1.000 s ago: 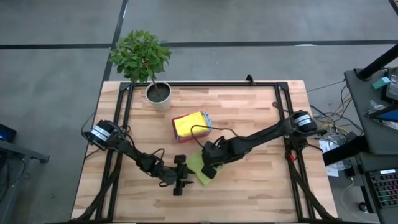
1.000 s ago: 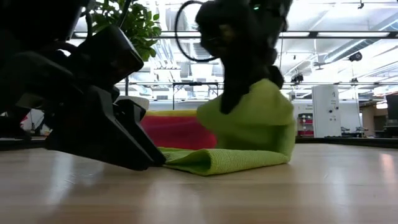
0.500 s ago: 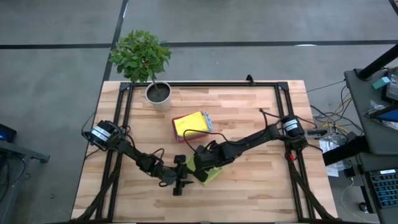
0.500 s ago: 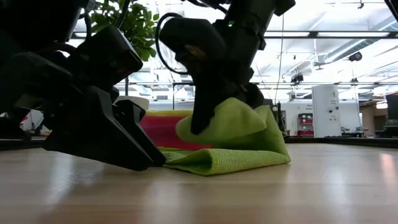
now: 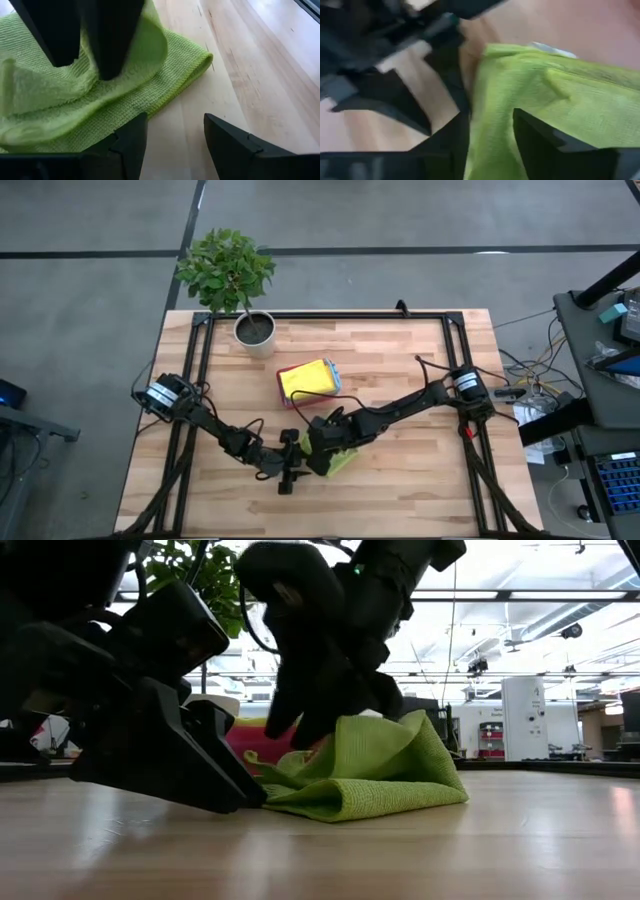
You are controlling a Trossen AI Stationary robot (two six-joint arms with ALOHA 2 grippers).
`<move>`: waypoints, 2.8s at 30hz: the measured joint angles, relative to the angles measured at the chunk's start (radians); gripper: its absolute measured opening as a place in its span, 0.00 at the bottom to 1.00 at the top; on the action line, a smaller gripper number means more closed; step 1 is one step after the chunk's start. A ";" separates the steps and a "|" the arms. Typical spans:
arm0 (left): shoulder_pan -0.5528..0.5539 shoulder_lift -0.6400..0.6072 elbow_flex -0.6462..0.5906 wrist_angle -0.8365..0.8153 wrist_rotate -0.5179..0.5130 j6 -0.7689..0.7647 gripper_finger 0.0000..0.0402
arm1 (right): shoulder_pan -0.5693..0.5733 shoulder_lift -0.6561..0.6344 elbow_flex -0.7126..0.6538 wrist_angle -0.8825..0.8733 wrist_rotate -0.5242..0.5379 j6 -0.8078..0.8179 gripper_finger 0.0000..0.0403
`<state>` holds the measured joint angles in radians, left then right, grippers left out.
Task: Fold microfiber towels
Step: Fold the green microfiber cloth
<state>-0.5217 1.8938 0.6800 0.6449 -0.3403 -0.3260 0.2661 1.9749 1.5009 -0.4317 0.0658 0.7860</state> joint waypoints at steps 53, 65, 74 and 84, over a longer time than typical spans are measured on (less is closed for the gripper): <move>0.012 -0.006 -0.032 0.052 0.028 -0.008 0.45 | 0.125 -0.110 -0.251 0.164 0.084 -0.892 0.25; 0.012 -0.006 -0.032 0.053 0.029 -0.033 0.45 | 0.121 -0.122 -0.134 0.099 0.094 -0.674 0.02; 0.012 -0.006 -0.034 0.051 0.029 -0.034 0.45 | 0.127 -0.037 -0.136 0.154 0.017 -0.576 0.02; 0.005 -0.031 -0.035 0.039 0.030 -0.038 0.45 | 0.119 -0.026 -0.135 0.158 -0.075 -0.515 0.19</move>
<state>-0.5171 1.8626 0.6449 0.6839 -0.3100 -0.3642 0.3855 1.9485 1.3655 -0.2740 -0.0090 0.2708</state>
